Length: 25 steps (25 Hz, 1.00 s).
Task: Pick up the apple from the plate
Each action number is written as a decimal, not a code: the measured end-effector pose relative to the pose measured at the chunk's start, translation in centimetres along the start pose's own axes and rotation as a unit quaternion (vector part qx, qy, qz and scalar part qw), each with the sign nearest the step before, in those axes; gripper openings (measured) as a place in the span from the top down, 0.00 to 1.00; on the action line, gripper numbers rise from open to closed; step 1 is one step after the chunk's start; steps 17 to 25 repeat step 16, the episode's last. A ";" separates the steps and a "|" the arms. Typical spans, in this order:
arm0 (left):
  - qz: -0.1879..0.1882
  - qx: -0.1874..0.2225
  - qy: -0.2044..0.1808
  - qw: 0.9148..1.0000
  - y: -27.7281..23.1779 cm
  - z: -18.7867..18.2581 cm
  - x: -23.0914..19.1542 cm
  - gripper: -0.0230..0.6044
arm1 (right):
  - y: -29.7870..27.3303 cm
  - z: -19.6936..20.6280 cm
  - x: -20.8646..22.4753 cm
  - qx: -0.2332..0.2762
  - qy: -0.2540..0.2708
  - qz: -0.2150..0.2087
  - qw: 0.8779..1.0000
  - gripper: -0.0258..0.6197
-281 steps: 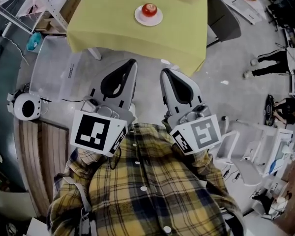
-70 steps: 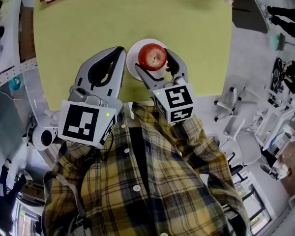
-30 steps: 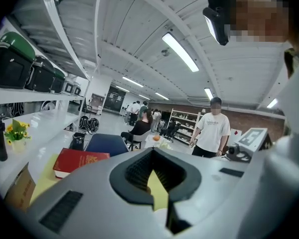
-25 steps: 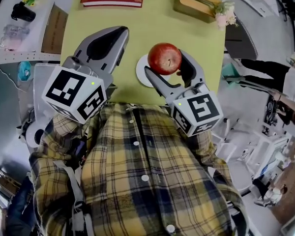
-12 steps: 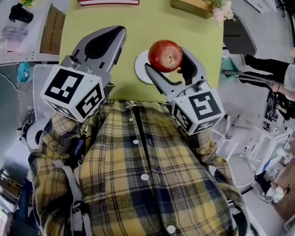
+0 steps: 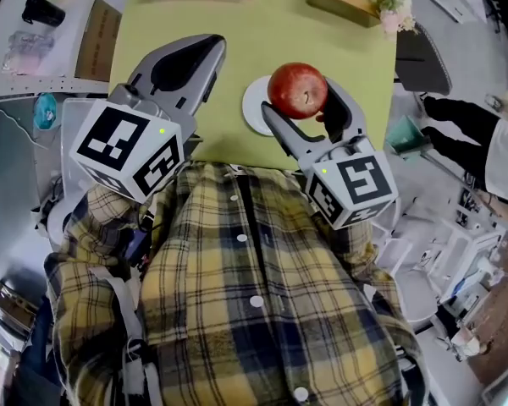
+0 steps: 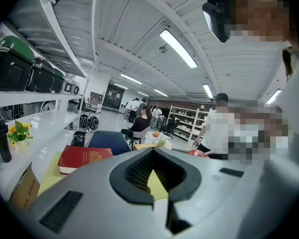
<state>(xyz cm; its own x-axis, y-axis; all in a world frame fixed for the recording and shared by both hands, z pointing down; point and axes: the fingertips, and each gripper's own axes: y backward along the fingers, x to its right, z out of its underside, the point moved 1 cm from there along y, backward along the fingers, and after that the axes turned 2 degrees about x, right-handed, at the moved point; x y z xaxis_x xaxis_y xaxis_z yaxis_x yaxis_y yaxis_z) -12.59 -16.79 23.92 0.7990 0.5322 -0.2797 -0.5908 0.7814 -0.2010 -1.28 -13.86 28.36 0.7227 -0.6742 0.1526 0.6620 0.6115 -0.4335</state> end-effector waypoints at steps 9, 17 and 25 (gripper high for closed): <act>-0.007 -0.003 -0.002 1.000 0.3 -0.1 -0.5 0.96 | -0.2 -0.1 -0.3 -0.005 0.005 -0.009 1.000 0.37; -0.008 -0.004 -0.002 1.000 0.2 0.0 -0.7 0.96 | -0.5 0.1 -0.3 -0.006 0.003 -0.012 1.000 0.37; -0.008 -0.004 -0.002 1.000 0.2 0.0 -0.7 0.96 | -0.5 0.1 -0.3 -0.006 0.003 -0.012 1.000 0.37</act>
